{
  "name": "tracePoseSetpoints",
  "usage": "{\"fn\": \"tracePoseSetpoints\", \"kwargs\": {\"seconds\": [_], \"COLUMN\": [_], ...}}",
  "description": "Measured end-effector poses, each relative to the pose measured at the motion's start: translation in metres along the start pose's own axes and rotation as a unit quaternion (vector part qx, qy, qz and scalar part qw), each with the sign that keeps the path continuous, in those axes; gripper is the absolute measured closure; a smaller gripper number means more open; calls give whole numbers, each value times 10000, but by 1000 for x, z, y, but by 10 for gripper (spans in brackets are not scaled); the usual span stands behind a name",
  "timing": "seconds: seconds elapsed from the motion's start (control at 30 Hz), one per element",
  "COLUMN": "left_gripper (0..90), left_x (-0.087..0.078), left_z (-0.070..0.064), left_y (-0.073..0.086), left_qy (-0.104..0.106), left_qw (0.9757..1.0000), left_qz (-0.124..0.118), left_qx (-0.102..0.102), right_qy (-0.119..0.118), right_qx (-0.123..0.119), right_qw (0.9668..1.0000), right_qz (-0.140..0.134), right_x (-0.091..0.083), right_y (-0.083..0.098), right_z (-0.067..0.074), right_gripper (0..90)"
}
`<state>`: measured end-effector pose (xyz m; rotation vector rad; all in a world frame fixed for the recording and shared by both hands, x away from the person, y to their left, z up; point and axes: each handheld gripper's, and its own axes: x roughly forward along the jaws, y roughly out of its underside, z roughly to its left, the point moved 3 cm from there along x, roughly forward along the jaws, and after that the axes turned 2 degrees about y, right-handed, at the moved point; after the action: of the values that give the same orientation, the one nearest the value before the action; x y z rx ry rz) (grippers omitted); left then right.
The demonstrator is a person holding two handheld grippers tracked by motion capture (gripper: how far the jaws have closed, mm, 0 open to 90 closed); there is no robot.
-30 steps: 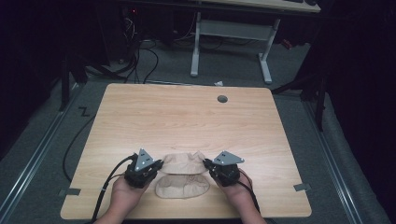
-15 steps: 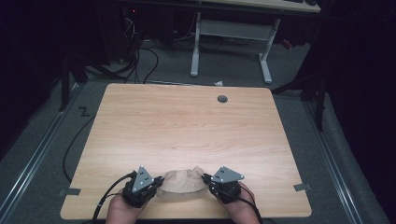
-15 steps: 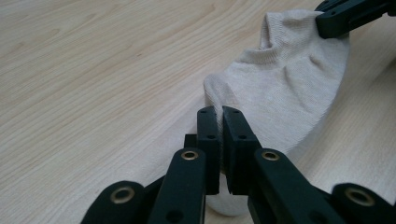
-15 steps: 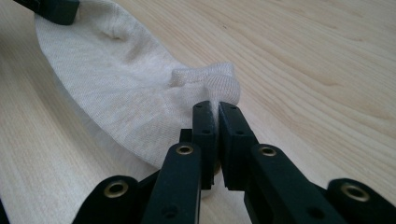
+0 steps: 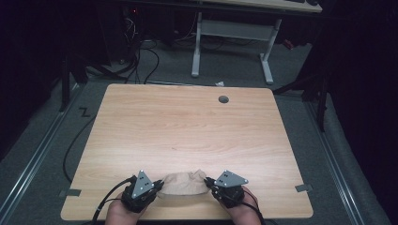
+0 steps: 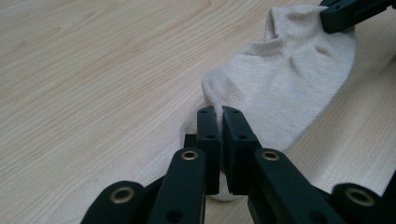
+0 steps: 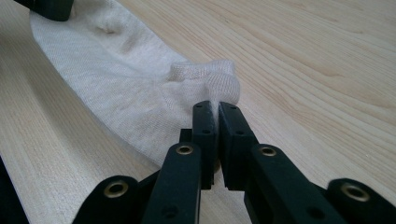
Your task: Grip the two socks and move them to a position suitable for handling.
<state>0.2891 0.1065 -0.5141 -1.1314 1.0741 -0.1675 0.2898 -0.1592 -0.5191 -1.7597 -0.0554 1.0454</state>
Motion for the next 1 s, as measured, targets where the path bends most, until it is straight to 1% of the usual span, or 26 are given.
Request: {"fn": "tracePoseSetpoints", "kwargs": {"seconds": [0.07,0.1,0.17,0.23,0.27,0.3,0.37,0.43,0.47,0.57,0.6,0.67,0.7,0.77,0.87,0.9,0.97,1.0], "left_gripper": [861,859,858,854,849,849,832,818,812,789,769,761,746,742,723,697,687,660], "left_x": [1,3,7,10,12,13,16,17,18,20,21,22,23,23,26,26,26,26], "left_z": [0,0,0,-1,-1,-2,-2,-2,-2,-2,-2,-1,0,1,3,4,4,5], "left_y": [1,3,5,7,8,9,11,12,12,14,14,14,14,14,14,14,14,13], "left_qy": [6,-8,-38,-15,-10,-21,-49,-45,-45,-83,-93,-132,-165,-181,-215,-258,-277,-285], "left_qw": [10000,9999,9998,9995,9993,9991,9985,9982,9982,9973,9973,9973,9971,9971,9969,9968,9968,9968], "left_qz": [48,96,191,302,347,389,505,550,563,681,685,686,699,707,722,723,717,717], "left_qx": [11,36,102,130,139,155,216,222,213,249,251,235,235,224,221,234,223,216], "right_qy": [-3,-25,-29,-46,-83,-83,-100,-110,-123,-148,-168,-165,-163,-167,-161,-142,-157,-132], "right_qx": [-7,-20,-10,-33,-26,-26,-12,-17,18,39,72,69,87,89,104,118,133,148], "right_qw": [10000,10000,9999,9998,9997,9997,9994,9992,9990,9987,9985,9986,9986,9985,9985,9985,9986,9988], "right_qz": [2,65,100,168,244,244,341,394,426,481,515,503,503,512,522,516,483,453], "right_x": [1,5,6,9,12,12,14,16,17,20,21,21,23,23,24,24,24,23], "right_y": [0,2,2,4,5,5,7,9,10,11,11,12,12,12,12,12,11,11], "right_z": [-1,-1,-1,-1,-1,-1,-2,-3,-3,-5,-5,-6,-6,-6,-7,-8,-8,-9], "right_gripper": [857,857,857,857,856,856,853,843,841,817,800,791,770,767,732,709,695,673]}}
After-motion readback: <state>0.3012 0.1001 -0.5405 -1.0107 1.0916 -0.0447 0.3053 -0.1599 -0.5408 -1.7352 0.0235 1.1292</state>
